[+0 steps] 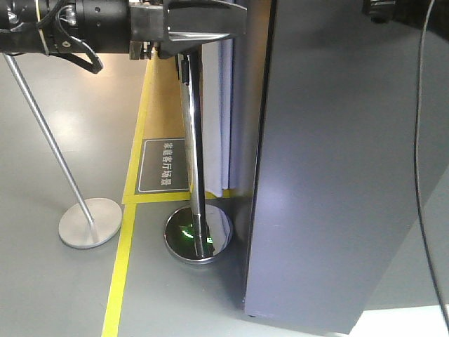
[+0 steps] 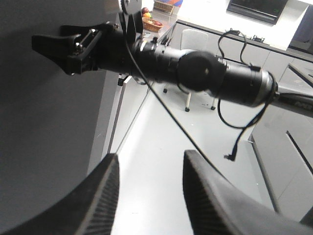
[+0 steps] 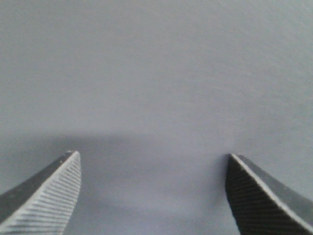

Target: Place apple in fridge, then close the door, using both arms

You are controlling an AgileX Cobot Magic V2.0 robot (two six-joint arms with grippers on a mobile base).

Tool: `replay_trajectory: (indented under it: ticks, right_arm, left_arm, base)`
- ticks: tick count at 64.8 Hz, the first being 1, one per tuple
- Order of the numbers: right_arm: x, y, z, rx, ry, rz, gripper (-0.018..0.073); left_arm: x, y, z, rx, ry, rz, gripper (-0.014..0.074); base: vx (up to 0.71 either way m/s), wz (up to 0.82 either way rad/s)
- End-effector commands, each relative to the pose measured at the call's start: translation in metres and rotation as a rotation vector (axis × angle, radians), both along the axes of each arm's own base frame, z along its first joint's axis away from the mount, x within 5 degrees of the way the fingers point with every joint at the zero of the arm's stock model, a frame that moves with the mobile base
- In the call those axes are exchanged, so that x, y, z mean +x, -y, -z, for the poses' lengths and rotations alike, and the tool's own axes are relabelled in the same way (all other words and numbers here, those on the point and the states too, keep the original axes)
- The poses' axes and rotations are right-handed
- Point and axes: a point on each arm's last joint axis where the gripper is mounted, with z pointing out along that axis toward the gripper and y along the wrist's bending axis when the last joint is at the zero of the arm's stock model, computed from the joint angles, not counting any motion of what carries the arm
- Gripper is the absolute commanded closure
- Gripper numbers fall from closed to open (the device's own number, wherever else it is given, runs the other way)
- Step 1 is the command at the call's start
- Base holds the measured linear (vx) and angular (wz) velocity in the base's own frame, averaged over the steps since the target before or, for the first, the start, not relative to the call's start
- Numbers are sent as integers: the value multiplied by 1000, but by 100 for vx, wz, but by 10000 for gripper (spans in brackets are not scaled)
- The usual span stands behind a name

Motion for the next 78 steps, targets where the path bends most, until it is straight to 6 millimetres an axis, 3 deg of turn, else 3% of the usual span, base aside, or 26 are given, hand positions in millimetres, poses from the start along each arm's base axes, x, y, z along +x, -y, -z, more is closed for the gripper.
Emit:
replay_trajectory:
  ticks: [1,15,33,46,55,64,78]
  right_arm:
    - [4,17,-33,-13,141,65,-32]
    - [28,17,-38,-14,115,30,-32]
    - [61,14,-20,-12,38,-18,-32]
    - [68,12,-14,-8,14,-30,-32]
    - [58,11,-30,-13,34,-42,-25]
    - [34,7,-56,-18,49,-72,27]
    - [-15,-2,-94,-33,3,-166,289]
  left_arm:
    - [-11,-5,-20,-12,64,-31,290]
    - [-11,-5,-20,-12,64,-30,290]
    - [-11,-5,-21,-14,65,-37,290]
    - [-10,-6,-21,-18,67,-53,290]
    - [-8,-6,-22,-23,71,-76,290]
    - [-4,-8,-23,-32,77,-117,290]
    - [12,-26,-26,-53,96,-274,350]
  base:
    - [0,0]
    - [0,0]
    - [0,0]
    - [0,-2]
    - [-1,-2]
    - [0,0]
    - [0,0]
